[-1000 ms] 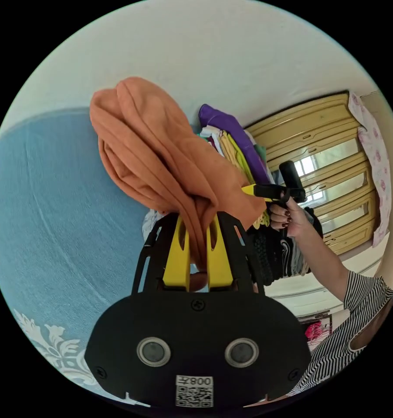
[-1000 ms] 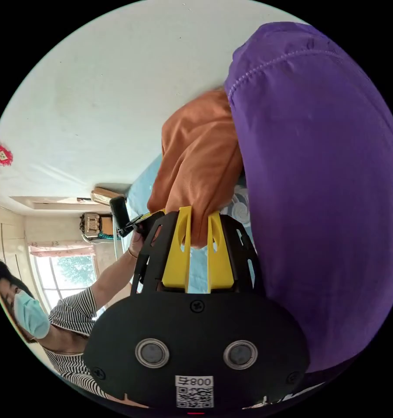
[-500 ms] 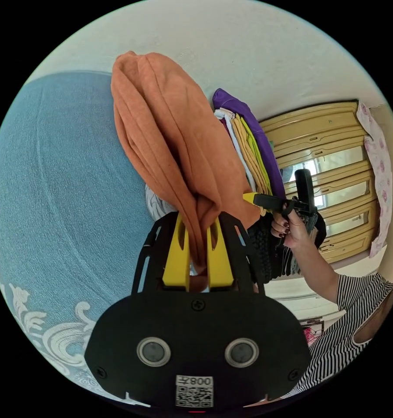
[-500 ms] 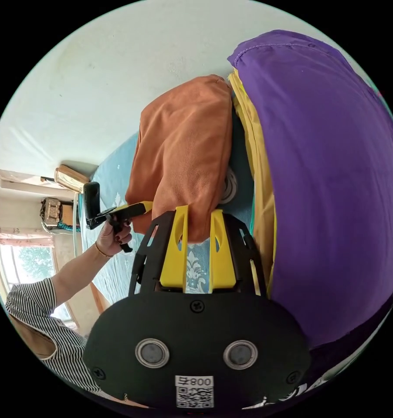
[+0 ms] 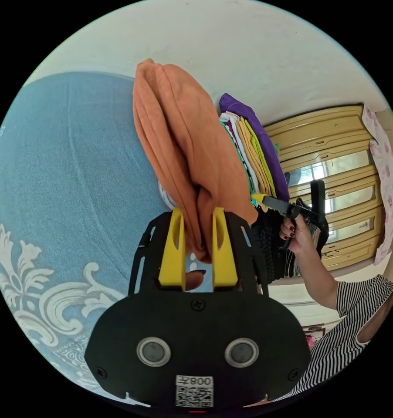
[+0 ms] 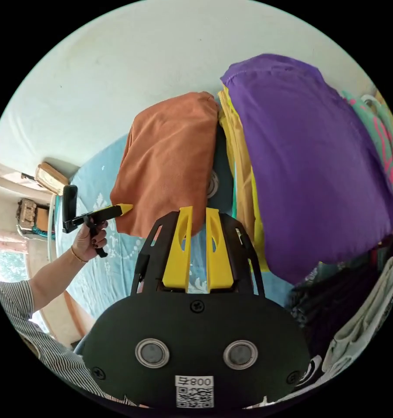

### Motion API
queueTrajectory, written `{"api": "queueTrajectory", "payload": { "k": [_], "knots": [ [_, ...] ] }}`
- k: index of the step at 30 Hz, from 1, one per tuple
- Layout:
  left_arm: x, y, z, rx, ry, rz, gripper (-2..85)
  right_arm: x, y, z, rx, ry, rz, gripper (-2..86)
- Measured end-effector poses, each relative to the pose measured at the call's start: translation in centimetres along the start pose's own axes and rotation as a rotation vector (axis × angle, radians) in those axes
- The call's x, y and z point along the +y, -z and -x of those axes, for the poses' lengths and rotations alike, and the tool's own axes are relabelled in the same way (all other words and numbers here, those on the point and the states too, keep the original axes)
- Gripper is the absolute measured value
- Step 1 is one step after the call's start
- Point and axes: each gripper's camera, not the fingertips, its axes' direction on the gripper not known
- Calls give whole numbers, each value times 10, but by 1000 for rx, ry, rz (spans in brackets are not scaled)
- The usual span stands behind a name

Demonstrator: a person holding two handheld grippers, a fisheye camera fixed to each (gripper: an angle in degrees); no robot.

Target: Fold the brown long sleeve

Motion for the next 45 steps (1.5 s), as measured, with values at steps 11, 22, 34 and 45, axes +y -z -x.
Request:
{"api": "queueTrajectory", "payload": {
  "k": [11, 22, 34, 45],
  "knots": [
    [-7, -22, -115, -240, -257, -94, 38, -5, -28, 94, 198, 237, 35, 3],
    [17, -17, -192, -375, -361, -269, 9, 3, -18, 111, 239, 262, 14, 0],
    [-4, -107, -198, -412, -339, 28, 1, 23, 4, 117, 218, 251, -1, 1],
    [7, -123, -216, -452, -393, 123, 2, 53, 16, 117, 279, 289, 6, 1]
  ]
}}
